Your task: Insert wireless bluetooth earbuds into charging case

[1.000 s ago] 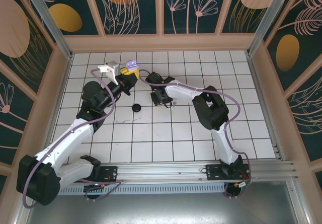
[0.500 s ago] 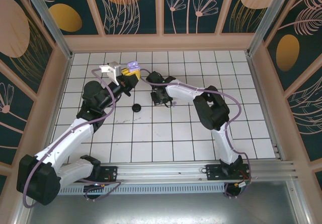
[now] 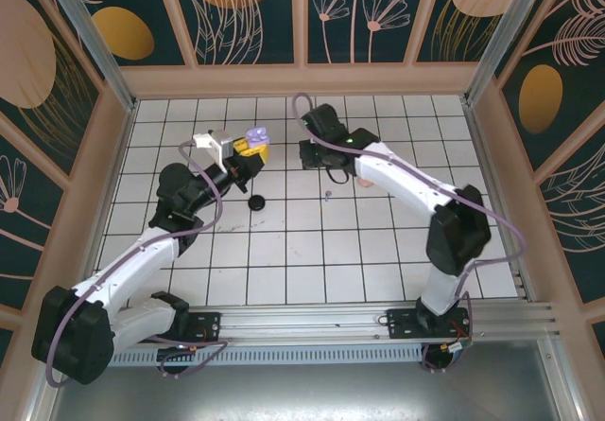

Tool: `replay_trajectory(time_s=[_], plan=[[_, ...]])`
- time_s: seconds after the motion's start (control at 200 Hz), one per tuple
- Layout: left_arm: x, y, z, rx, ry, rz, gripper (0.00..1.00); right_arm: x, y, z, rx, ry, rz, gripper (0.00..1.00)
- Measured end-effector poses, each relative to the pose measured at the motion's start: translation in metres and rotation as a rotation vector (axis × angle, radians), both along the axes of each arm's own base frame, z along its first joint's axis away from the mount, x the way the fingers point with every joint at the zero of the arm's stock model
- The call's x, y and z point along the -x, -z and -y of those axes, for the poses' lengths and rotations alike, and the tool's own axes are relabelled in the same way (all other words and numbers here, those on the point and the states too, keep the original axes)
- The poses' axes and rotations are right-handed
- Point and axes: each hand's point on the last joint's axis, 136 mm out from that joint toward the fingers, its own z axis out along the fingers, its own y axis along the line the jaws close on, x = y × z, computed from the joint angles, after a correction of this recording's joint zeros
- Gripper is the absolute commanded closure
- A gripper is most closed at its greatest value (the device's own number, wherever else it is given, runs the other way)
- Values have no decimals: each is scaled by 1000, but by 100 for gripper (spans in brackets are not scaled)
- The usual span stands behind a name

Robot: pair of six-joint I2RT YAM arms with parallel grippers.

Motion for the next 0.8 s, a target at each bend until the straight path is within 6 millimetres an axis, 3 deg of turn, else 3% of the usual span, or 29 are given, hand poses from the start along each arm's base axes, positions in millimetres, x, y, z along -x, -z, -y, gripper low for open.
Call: replay_trajectory(time_s=[0.135,0.285,0.535,0.661,0.801], plan=[[7,10,-3,-12,-8,71,100,10,-41,15,-65,7,84,87],[11,9,-1,-35,-12,162,100,26,-83,27,-136,-10,180,86],[16,37,26,-85,70,198,100,64,-156,30,-313,-113,353,85],[22,49,43,-107,126,205,100,88,-175,21,-377,-194,412,85],[23,50,58,-108,166,223,100,108,-179,11,-421,-269,438,85]])
